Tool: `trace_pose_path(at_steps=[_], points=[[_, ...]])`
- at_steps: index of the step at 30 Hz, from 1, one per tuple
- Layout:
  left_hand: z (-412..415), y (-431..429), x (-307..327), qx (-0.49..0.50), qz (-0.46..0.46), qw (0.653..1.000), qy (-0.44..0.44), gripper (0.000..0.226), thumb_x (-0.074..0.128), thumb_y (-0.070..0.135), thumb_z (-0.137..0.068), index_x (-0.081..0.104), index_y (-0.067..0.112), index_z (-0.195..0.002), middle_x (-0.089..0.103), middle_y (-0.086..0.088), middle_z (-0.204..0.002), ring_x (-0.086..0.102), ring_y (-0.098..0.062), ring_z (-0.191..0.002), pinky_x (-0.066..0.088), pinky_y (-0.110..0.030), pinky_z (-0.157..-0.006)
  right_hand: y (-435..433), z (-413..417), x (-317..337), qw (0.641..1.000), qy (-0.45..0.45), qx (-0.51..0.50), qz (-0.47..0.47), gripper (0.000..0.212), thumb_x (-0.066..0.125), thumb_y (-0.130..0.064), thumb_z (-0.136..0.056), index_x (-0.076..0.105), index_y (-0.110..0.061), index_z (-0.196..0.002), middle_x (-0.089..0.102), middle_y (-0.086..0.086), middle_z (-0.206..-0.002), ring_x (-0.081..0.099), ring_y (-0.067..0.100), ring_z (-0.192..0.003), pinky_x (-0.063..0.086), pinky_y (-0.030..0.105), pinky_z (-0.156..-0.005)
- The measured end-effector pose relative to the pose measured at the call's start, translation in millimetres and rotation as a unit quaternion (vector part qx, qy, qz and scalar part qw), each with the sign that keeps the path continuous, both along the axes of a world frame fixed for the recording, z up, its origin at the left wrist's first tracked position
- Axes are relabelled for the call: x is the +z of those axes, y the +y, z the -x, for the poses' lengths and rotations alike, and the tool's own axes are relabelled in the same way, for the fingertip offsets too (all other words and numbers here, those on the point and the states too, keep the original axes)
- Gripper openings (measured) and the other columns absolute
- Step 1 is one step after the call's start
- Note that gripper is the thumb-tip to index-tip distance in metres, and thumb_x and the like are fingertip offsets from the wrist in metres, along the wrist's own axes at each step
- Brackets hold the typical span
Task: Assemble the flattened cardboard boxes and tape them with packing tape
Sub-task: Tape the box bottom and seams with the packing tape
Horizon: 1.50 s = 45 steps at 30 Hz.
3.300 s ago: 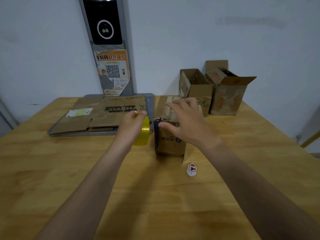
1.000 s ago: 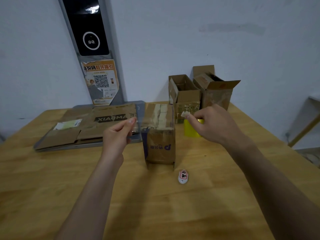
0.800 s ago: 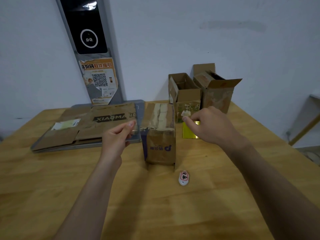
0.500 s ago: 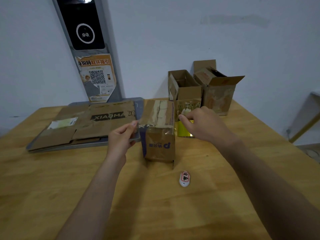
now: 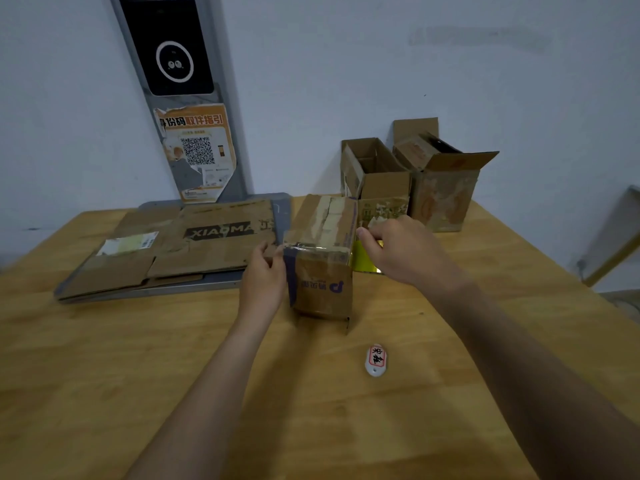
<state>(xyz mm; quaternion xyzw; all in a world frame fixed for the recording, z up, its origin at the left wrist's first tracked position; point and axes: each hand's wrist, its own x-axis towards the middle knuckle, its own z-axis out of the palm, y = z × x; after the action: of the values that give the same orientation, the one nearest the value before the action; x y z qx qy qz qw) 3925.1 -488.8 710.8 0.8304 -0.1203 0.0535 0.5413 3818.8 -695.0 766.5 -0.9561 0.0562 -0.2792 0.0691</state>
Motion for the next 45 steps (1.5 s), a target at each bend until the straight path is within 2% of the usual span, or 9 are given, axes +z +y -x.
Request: trace_pose_path(at_steps=[6,11,14,22,27,31,35,42,45], points=[[6.5,6.6,34.4,0.000,0.035,0.997,-0.067,0.042,0.051,0.038,-0.105,0.053,0.020,-0.143,0.063,0.013,-0.116,0.062,-0.010,-0.110,0.045,-0.021,-0.078,2.6,-2.4,0.3,1.000,-0.001,0.002,-0.002,0.058,0.042,-0.045,-0.105,0.052,-0.016,-0.056,0.051,0.003,-0.053,0.049,0.018,-0.048,0.026,0.029,-0.047],[35.7,-33.0,50.9,-0.047,-0.031,0.998,-0.017,0.127,0.073,0.077,-0.068,0.010,0.021,-0.163,0.039,-0.003,-0.160,0.043,-0.026,-0.143,0.043,-0.041,-0.105,5.6,-2.9,1.6,1.000,-0.011,-0.009,0.017,0.055,0.042,-0.045,-0.105,0.055,-0.020,-0.058,0.050,-0.002,-0.053,0.047,0.015,-0.049,0.021,0.027,-0.046],[39.7,-44.8,47.6,0.006,-0.054,0.997,-0.061,0.137,0.080,0.076,-0.064,0.007,0.015,-0.163,0.034,-0.009,-0.163,0.036,-0.029,-0.148,0.041,-0.044,-0.111,6.8,-2.5,1.9,1.000,-0.016,-0.018,0.019,0.050,0.042,-0.044,-0.104,0.057,-0.024,-0.060,0.050,-0.006,-0.055,0.045,0.011,-0.051,0.021,0.027,-0.047],[21.9,-35.7,49.3,0.010,0.036,0.998,0.049,0.127,0.090,0.053,-0.068,0.013,0.018,-0.164,0.041,-0.004,-0.160,0.043,-0.027,-0.144,0.042,-0.042,-0.111,1.5,-0.2,-1.6,1.000,-0.011,-0.012,-0.001,0.054,0.043,-0.042,-0.105,0.054,-0.018,-0.058,0.051,-0.002,-0.054,0.047,0.012,-0.050,0.022,0.027,-0.047],[2.9,-22.0,44.2,-0.010,0.127,0.987,0.098,0.053,0.088,0.029,-0.078,0.059,0.020,-0.120,0.066,0.026,-0.064,0.064,0.010,-0.065,0.047,-0.012,-0.050,1.1,1.8,-1.7,1.000,0.002,-0.007,-0.026,0.055,0.043,-0.040,-0.106,0.054,-0.019,-0.057,0.047,-0.002,-0.052,0.043,0.011,-0.048,0.021,0.028,-0.048],[-12.5,-10.2,44.5,-0.040,0.177,0.965,0.192,0.023,0.083,0.030,-0.085,0.076,0.019,-0.105,0.080,0.000,-0.093,0.073,-0.017,-0.094,0.052,-0.022,-0.061,3.4,1.5,-0.7,0.999,0.009,-0.008,-0.037,0.056,0.042,-0.039,-0.106,0.048,-0.020,-0.054,0.047,-0.001,-0.053,0.042,0.011,-0.049,0.023,0.029,-0.050],[-10.0,-7.8,43.0,-0.041,0.156,0.970,0.184,0.024,0.070,0.037,-0.096,0.076,0.020,-0.111,0.078,0.000,-0.102,0.069,-0.017,-0.100,0.046,-0.028,-0.078,8.4,-0.6,1.1,0.999,0.022,-0.012,-0.045,0.057,0.042,-0.039,-0.107,0.044,-0.021,-0.053,0.045,0.000,-0.055,0.035,0.007,-0.052,0.023,0.031,-0.052],[21.9,-4.0,52.2,-0.030,0.030,0.998,0.047,0.049,0.038,0.039,-0.110,0.047,0.014,-0.068,0.044,-0.005,-0.064,0.045,-0.020,-0.062,0.031,-0.033,-0.061,17.6,4.6,1.9,0.998,0.003,-0.018,-0.066,0.058,0.044,-0.039,-0.106,0.044,-0.019,-0.052,0.047,0.002,-0.054,0.036,0.011,-0.053,0.020,0.029,-0.049],[31.6,9.3,56.3,-0.042,-0.014,0.999,-0.018,0.053,0.038,0.035,-0.110,0.063,0.004,-0.077,0.060,-0.021,-0.073,0.059,-0.035,-0.071,0.042,-0.036,-0.067,18.8,10.7,2.1,0.998,-0.013,0.000,-0.065,0.059,0.045,-0.040,-0.106,0.044,-0.019,-0.051,0.044,-0.001,-0.050,0.034,0.007,-0.051,0.020,0.028,-0.049]])
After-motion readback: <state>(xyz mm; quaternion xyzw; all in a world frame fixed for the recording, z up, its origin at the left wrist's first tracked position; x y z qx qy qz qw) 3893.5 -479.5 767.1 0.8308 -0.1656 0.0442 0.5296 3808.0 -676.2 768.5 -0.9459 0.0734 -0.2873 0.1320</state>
